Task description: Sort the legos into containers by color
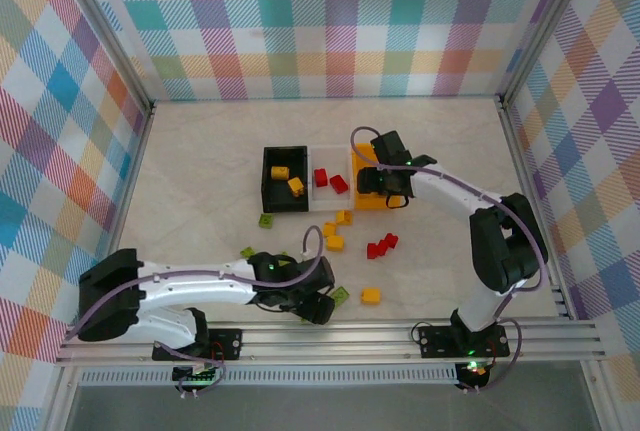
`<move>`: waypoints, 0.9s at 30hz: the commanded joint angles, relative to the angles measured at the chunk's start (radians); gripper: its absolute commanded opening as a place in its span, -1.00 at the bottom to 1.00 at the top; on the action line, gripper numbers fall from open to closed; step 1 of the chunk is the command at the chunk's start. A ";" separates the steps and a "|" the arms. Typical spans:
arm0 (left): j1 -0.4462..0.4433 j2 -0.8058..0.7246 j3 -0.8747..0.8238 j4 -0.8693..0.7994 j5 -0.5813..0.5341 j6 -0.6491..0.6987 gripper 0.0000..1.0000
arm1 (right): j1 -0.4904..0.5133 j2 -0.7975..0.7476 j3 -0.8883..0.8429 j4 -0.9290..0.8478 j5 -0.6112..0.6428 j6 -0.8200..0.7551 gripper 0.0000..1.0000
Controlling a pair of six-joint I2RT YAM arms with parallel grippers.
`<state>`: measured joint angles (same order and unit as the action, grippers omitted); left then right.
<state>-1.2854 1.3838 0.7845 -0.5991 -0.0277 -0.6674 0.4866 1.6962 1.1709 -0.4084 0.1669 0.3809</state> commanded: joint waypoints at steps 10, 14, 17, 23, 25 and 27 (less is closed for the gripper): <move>-0.050 0.108 0.028 -0.033 -0.042 -0.019 0.11 | 0.006 -0.077 -0.031 0.033 0.002 0.009 0.41; -0.051 0.092 0.018 -0.034 -0.055 -0.029 -0.12 | 0.007 -0.073 -0.036 0.040 0.000 0.016 0.41; -0.051 0.081 0.017 -0.044 -0.068 -0.033 -0.26 | 0.007 -0.074 -0.036 0.037 0.002 0.018 0.40; -0.051 0.067 0.036 -0.061 -0.100 -0.034 -0.42 | 0.006 -0.093 -0.034 0.027 0.012 0.019 0.40; -0.047 0.058 0.051 -0.075 -0.121 -0.032 -0.44 | 0.006 -0.107 -0.037 0.025 0.016 0.019 0.40; -0.024 0.043 0.075 -0.086 -0.136 -0.014 -0.45 | 0.006 -0.129 -0.049 0.023 0.023 0.018 0.40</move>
<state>-1.3205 1.4696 0.8116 -0.6407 -0.1154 -0.6914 0.4873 1.6218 1.1374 -0.3832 0.1749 0.3847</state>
